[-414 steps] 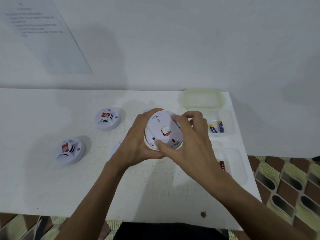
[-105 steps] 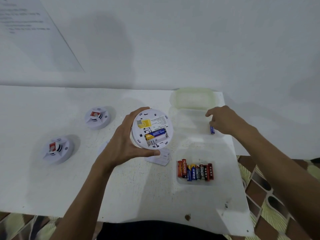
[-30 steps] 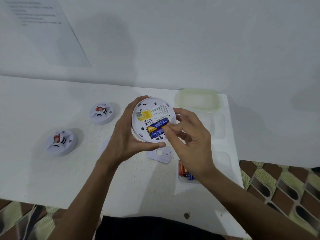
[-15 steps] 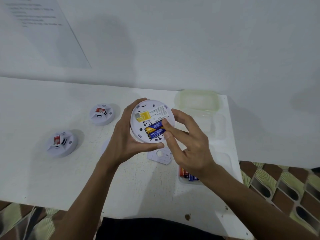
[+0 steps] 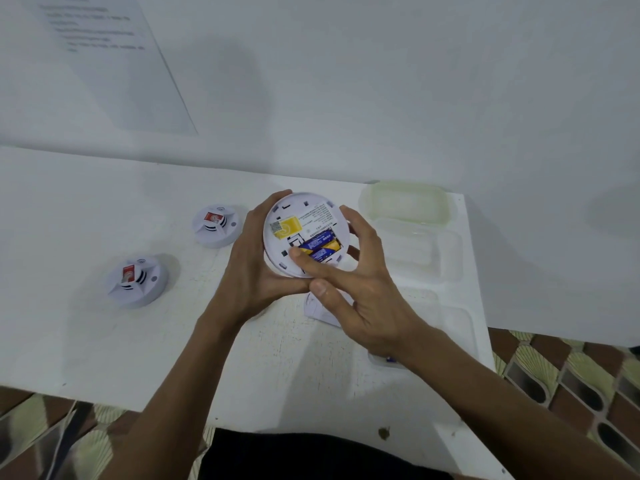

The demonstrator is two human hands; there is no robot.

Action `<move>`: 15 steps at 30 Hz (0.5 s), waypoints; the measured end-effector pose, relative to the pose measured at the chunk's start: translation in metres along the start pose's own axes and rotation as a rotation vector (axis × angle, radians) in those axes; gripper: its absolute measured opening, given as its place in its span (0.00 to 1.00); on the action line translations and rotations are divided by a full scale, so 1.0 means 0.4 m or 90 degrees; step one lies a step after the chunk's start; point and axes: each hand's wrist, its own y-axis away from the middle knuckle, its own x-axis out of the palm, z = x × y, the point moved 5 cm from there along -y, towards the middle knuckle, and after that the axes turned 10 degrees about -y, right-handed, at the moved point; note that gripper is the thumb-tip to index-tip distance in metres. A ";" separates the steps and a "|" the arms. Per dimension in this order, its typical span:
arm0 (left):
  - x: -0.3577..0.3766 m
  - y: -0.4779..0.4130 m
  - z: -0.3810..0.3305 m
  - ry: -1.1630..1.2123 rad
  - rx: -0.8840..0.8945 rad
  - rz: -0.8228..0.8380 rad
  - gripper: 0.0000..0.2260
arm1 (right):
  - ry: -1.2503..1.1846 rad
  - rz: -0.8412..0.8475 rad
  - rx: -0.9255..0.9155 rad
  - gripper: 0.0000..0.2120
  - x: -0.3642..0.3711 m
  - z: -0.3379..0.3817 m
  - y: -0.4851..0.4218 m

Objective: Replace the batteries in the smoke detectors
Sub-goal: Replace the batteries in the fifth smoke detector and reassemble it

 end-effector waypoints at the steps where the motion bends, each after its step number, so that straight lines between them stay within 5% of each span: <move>1: -0.002 -0.003 0.004 -0.005 0.008 -0.006 0.45 | -0.005 0.011 0.003 0.20 -0.003 -0.002 0.000; 8: -0.001 0.007 0.047 -0.071 0.096 -0.013 0.35 | -0.109 -0.051 0.187 0.18 -0.032 -0.075 0.003; 15: 0.013 0.045 0.118 -0.070 0.064 0.010 0.34 | 0.370 0.339 0.295 0.22 0.081 -0.208 -0.008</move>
